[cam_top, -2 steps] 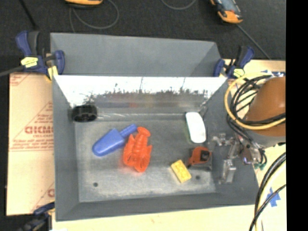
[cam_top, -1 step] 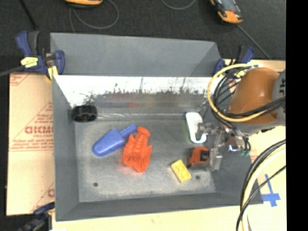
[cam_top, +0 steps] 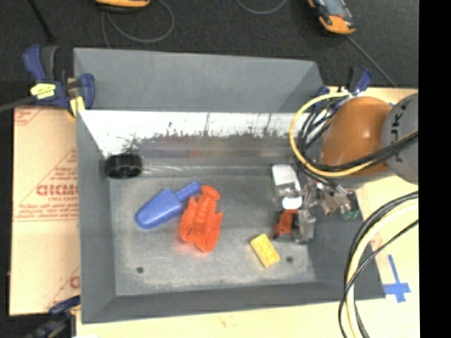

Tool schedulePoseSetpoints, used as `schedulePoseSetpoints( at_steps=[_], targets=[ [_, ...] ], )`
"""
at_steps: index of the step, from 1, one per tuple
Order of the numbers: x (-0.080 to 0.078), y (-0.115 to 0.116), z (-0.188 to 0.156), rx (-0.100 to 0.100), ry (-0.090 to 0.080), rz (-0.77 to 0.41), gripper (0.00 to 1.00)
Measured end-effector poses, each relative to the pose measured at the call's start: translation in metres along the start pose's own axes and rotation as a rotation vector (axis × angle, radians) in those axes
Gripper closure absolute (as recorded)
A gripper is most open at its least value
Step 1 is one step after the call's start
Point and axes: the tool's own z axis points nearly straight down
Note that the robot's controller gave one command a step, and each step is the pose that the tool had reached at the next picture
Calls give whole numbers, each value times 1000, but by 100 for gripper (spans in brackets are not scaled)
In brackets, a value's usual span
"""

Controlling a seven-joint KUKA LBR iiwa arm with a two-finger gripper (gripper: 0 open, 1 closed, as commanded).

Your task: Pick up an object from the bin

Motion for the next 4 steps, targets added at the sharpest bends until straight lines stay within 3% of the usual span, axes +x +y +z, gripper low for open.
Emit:
schedulePoseSetpoints(
  at_steps=[1, 2, 3, 4],
  targets=[
    [0, 0, 0, 0, 0, -1, 100],
    [23, 26, -36, -3, 5, -41, 100],
    [36, 28, -54, 1, -3, -117, 100],
    [18, 8, -105, -3, 3, -158, 100]
  ],
)
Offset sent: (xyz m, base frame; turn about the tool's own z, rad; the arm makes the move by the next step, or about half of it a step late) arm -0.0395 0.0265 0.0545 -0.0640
